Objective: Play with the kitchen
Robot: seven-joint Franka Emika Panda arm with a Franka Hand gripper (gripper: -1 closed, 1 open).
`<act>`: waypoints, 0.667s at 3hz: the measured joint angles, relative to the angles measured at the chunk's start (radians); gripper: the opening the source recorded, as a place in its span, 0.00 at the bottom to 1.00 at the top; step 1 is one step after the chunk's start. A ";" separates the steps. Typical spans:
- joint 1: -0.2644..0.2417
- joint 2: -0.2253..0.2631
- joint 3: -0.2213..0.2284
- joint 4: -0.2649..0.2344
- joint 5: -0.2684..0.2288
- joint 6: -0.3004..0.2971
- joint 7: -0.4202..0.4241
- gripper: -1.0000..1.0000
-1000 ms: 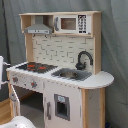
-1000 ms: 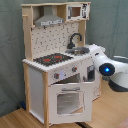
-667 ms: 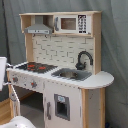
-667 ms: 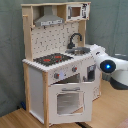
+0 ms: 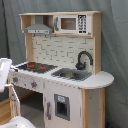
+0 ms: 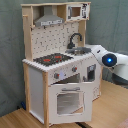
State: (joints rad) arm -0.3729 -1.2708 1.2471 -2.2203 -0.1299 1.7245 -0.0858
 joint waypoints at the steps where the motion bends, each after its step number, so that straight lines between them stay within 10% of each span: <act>1: 0.012 0.008 -0.020 -0.019 0.040 -0.016 -0.099 1.00; 2: 0.015 0.017 -0.034 -0.033 0.079 -0.024 -0.199 1.00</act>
State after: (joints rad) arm -0.3580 -1.2540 1.2134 -2.2531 -0.0513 1.7004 -0.2844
